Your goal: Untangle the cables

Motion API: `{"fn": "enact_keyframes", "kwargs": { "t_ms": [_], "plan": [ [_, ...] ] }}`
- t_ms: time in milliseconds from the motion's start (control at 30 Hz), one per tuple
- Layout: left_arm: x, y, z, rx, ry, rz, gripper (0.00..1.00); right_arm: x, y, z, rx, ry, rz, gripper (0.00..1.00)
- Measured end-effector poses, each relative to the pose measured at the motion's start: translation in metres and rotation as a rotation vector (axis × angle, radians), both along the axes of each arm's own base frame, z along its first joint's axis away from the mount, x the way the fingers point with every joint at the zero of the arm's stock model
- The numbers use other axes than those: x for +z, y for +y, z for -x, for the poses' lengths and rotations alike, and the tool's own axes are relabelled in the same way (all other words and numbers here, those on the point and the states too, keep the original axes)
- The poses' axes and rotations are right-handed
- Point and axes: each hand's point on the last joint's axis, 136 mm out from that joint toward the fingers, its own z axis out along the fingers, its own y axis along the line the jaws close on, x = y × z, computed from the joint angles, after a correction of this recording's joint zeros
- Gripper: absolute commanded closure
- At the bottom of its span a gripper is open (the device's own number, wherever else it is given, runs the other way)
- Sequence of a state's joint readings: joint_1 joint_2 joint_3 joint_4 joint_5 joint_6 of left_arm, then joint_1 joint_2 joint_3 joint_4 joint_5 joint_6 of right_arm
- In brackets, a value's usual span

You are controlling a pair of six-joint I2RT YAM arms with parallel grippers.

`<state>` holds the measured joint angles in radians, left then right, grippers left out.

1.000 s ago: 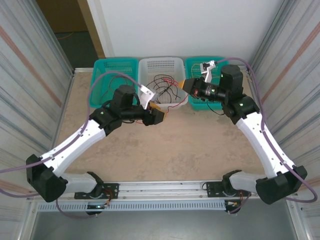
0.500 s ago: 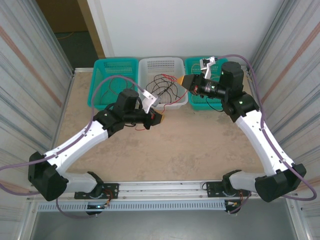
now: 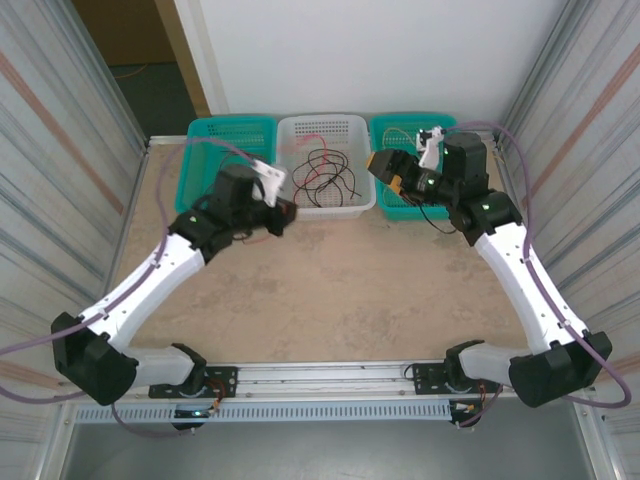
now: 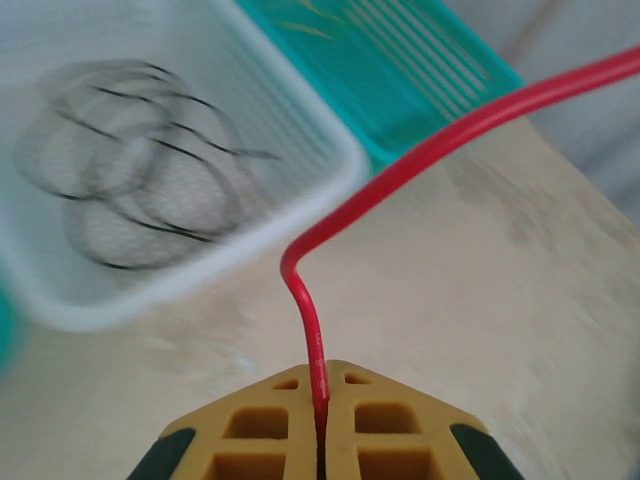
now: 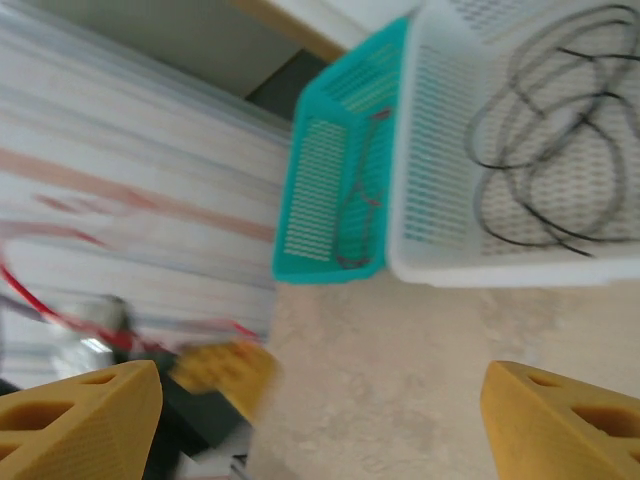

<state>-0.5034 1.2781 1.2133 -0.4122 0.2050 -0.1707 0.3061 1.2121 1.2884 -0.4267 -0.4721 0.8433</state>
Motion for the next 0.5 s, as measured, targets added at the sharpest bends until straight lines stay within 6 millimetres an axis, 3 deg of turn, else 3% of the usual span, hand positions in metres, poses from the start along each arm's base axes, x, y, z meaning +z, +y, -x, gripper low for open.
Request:
{"fn": "enact_keyframes", "kwargs": {
  "t_ms": [133, 233, 367, 500],
  "plan": [
    [0.03, 0.065, -0.065, 0.232, -0.049, 0.007, 1.0, -0.035, -0.016, 0.009, -0.043, 0.078, 0.041, 0.23],
    [0.037, 0.095, -0.108, 0.326, -0.063, 0.003, 1.0, -0.046, -0.018, 0.018, -0.04, 0.097, 0.05, 0.24],
    [0.02, 0.114, -0.159, 0.382, -0.029, -0.007, 1.0, -0.05, -0.022, 0.033, -0.036, 0.088, 0.052, 0.23],
    [-0.007, 0.119, -0.208, 0.391, 0.007, -0.014, 1.0, -0.055, -0.025, 0.045, -0.034, 0.077, 0.053, 0.23]
  ]
}}
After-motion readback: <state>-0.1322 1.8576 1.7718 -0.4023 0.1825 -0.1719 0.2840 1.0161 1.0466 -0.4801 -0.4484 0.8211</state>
